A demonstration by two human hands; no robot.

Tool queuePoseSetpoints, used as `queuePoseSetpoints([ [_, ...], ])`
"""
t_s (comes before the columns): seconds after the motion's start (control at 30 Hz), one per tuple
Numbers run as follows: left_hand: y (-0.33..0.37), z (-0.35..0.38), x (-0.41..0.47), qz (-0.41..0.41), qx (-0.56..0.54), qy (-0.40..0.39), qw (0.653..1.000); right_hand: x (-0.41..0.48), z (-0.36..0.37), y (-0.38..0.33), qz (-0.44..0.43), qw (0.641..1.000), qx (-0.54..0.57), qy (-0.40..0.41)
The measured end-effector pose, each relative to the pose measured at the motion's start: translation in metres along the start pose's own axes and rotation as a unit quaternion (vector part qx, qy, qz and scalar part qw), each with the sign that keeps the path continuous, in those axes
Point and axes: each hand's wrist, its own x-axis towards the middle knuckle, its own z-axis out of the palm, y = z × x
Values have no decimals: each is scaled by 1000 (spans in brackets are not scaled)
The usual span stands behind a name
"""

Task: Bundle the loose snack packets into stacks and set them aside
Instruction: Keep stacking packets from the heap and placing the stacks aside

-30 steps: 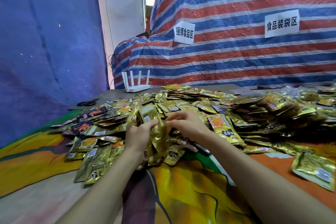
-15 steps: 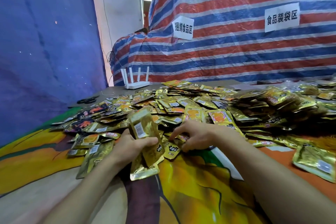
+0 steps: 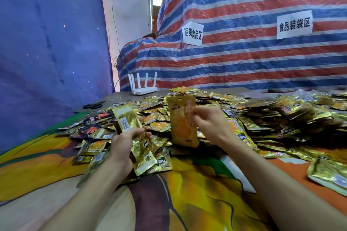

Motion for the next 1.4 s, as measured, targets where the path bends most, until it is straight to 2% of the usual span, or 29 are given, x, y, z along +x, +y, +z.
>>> queuePoseSetpoints([
  [0.07,-1,5,1,18,28,-1,999,4,0,-4,39,990,127,42],
  [0.13,0,14,1,33,62,-6,998,5,0,-6,94,971,216,43],
  [0.23,4,34,7,29,78,-16,996,8,-1,-6,177,935,305,41],
  [0.33,-2,55,13,20,74,-8,997,12,-4,-6,219,910,348,49],
  [0.4,-16,67,11,39,67,-3,997,9,-2,-5,227,919,318,52],
  [0.5,-37,77,4,85,64,-6,994,1,10,-3,176,961,208,47],
  [0.6,-42,75,5,94,67,-25,993,-5,18,-11,117,976,180,-46],
  [0.67,-42,70,6,96,69,-44,992,-6,19,-15,105,969,183,-125],
  [0.8,-47,64,6,106,128,-75,983,-7,9,-16,132,931,252,-230],
  [0.87,-47,66,5,123,153,-89,977,-6,0,-18,132,922,232,-282],
  [0.9,-46,67,5,134,163,-86,974,-6,-6,-18,130,924,185,-307],
  [0.97,-43,69,5,169,169,-62,969,-5,-14,-16,123,924,14,-361],
  [1.03,-40,69,6,212,146,-37,966,-6,-14,-13,122,893,-121,-416],
  [1.1,-39,70,8,251,122,-37,960,-8,-7,-10,133,887,-109,-428],
  [1.2,-41,70,7,301,147,-64,940,-10,2,-12,122,892,-87,-427],
  [1.3,-45,70,3,278,191,-126,933,-11,-1,-11,107,897,-98,-418],
  [1.4,-53,65,1,268,226,-196,916,-10,-14,-7,145,879,5,-454],
])
